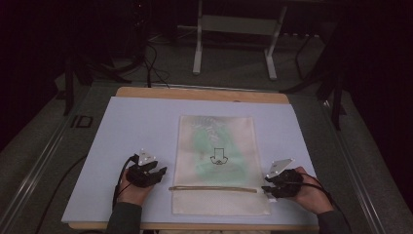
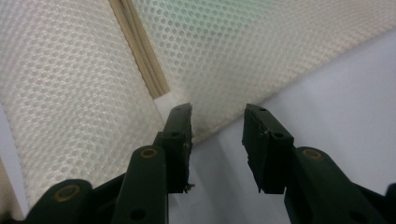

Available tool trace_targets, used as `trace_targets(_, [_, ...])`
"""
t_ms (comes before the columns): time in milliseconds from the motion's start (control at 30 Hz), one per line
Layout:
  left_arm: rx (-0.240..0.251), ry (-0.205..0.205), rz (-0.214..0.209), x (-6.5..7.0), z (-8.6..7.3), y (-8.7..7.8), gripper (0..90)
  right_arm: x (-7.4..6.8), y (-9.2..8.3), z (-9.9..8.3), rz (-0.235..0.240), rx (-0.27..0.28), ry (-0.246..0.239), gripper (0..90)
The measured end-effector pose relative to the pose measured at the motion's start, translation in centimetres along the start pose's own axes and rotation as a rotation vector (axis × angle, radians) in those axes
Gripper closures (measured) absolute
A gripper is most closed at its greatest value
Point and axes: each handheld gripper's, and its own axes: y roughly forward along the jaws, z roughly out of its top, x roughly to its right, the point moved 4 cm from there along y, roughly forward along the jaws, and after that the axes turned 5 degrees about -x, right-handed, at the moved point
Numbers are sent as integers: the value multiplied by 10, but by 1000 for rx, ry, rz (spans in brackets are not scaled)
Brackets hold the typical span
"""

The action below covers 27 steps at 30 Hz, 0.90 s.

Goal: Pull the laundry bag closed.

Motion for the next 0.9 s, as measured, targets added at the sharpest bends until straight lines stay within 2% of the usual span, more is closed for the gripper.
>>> trace_targets(300, [5, 11, -14, 2, 0, -1, 544, -5, 0, 10, 11, -6, -23, 621])
trace_targets(433, [9, 13, -15, 3, 0, -1, 546, -8, 1, 18, 32, -8, -43, 627])
trace_targets(733, [15, 29, -18, 4, 1, -2, 549, -11, 3, 32, 18, 12, -45, 574])
trace_targets(900, [44, 57, -31, 8, 2, -4, 548, -15, 8, 40, 30, 7, -59, 577])
